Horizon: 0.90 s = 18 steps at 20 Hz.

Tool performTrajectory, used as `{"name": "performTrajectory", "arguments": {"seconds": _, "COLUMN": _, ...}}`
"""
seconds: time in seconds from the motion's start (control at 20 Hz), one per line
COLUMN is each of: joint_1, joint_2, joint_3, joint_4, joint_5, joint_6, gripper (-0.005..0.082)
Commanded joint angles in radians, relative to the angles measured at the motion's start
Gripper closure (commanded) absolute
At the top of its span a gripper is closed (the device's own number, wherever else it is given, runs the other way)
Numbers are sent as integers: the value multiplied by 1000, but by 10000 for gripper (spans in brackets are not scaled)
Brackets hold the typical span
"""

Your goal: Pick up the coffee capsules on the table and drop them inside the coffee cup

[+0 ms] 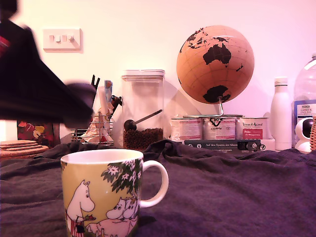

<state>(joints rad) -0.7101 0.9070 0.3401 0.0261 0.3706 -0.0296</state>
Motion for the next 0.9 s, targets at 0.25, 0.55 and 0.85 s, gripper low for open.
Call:
{"name": "performTrajectory", "arguments": {"seconds": 0.25, "joint_1": -62, "joint_2": 168, "joint_3": 117, "joint_4": -81, "joint_5": -77, "joint_6": 3, "gripper": 589}}
{"name": "performTrajectory", "arguments": {"seconds": 0.55, "joint_1": -89, "joint_2": 282, "joint_3": 215, "joint_4": -177, "joint_5": -129, "joint_6": 56, "gripper": 589}}
{"name": "performTrajectory", "arguments": {"seconds": 0.85, "joint_1": -89, "joint_2": 297, "joint_3": 227, "joint_4": -213, "joint_5": -129, "joint_6": 56, "gripper": 588}}
